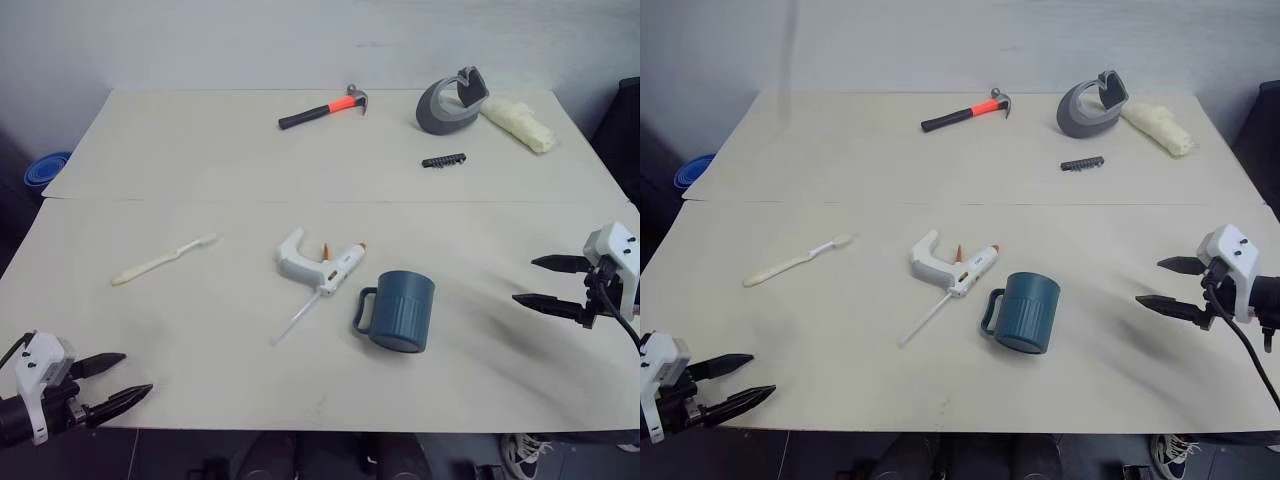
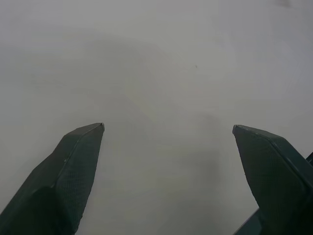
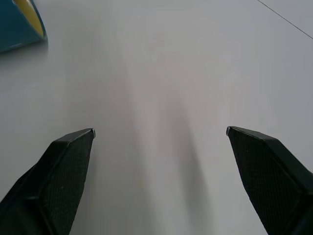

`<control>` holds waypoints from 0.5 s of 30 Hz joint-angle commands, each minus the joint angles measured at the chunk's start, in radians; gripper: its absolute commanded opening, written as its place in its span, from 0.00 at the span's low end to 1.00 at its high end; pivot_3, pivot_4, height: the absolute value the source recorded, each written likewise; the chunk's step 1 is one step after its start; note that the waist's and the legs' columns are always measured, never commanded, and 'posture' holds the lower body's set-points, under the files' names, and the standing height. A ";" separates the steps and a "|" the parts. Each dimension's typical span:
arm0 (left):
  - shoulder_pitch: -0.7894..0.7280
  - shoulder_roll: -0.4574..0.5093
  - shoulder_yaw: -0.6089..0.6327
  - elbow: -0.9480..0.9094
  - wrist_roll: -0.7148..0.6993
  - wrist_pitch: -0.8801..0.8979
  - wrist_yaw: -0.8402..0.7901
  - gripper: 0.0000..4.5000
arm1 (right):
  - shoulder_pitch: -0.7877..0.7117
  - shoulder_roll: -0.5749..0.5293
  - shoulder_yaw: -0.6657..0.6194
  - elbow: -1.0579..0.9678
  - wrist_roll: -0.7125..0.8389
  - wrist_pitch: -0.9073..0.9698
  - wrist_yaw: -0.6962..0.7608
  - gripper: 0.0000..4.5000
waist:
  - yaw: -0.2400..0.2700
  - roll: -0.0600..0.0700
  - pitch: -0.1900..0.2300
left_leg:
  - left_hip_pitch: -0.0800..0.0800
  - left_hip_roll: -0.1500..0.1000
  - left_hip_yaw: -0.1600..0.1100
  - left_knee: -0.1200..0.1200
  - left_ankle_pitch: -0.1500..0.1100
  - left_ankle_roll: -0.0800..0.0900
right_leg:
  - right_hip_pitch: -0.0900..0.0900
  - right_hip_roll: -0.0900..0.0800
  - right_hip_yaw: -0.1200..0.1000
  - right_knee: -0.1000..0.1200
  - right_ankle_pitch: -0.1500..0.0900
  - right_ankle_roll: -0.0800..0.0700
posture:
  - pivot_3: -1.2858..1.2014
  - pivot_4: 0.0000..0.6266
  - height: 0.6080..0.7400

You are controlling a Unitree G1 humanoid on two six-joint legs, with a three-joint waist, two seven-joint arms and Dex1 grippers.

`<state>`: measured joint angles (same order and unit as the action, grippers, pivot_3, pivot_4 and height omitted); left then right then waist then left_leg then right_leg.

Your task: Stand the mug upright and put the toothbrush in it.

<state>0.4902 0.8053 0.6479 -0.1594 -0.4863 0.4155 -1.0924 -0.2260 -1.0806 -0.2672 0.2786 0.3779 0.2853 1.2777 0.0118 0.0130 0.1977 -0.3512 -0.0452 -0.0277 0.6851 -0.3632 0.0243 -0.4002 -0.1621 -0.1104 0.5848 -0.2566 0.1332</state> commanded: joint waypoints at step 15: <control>-0.144 0.010 -0.047 -0.031 -0.032 -0.012 0.041 0.99 | 0.042 0.009 -0.068 -0.152 0.110 0.114 0.005 1.00 | 0.008 0.000 0.000 | -0.001 0.002 0.010 0.000 -0.001 0.001 | -0.008 0.002 0.003 0.004 0.001 0.000 | 0.52 0.24 1.00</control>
<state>0.3712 0.8000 0.5986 -0.1543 -0.4827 0.3947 -1.0591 -0.1937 -1.0689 -0.2851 0.2095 0.4261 0.3508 1.2747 0.0198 0.0129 0.1976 -0.3519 -0.0429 -0.0171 0.6852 -0.3638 0.0249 -0.4087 -0.1601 -0.1070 0.5889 -0.2552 0.1326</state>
